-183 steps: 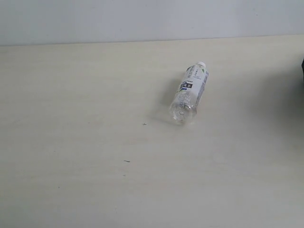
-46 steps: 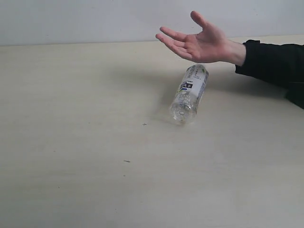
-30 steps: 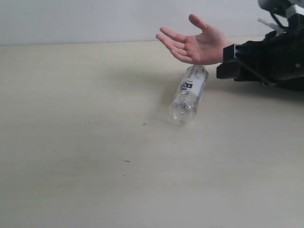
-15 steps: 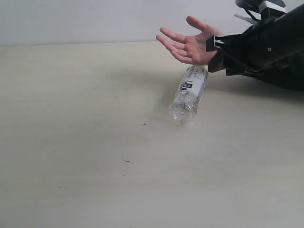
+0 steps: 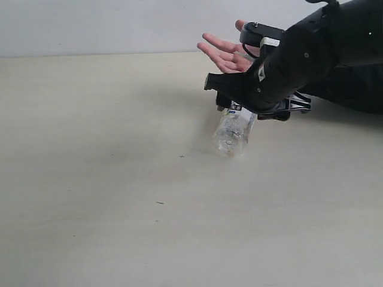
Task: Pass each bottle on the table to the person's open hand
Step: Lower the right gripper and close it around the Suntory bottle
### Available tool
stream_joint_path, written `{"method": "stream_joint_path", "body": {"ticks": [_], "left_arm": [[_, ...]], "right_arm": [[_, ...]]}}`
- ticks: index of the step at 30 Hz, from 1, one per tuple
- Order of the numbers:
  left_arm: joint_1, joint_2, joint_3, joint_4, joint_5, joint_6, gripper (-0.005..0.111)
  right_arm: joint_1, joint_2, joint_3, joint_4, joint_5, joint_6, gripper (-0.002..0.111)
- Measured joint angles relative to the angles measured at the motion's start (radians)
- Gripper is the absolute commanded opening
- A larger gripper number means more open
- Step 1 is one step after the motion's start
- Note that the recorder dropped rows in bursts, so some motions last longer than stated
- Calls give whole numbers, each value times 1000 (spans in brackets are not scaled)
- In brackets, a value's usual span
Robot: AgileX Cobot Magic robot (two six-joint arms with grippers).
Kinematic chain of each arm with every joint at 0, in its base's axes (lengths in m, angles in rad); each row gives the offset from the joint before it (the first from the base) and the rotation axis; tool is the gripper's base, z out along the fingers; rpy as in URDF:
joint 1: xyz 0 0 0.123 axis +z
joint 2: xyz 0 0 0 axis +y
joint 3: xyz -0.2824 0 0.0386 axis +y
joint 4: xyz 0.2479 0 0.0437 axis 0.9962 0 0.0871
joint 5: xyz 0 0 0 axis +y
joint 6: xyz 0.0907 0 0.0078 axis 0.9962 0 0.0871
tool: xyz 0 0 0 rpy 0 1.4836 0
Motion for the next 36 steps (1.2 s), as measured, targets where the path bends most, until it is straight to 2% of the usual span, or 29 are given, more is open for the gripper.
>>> {"method": "stream_joint_path", "body": {"ticks": [4, 9, 19, 24, 36], "left_arm": [[0, 0, 0, 0, 0, 0, 3], [0, 0, 0, 0, 0, 0, 3], [0, 0, 0, 0, 0, 0, 3], [0, 0, 0, 0, 0, 0, 3], [0, 0, 0, 0, 0, 0, 3]], "right_arm": [[4, 40, 0, -166, -26, 231, 85], [4, 70, -3, -225, -101, 315, 86], [4, 145, -8, -506, -109, 599, 86], [4, 159, -8, -571, -98, 665, 86], [4, 198, -8, -584, -79, 678, 84]]}}
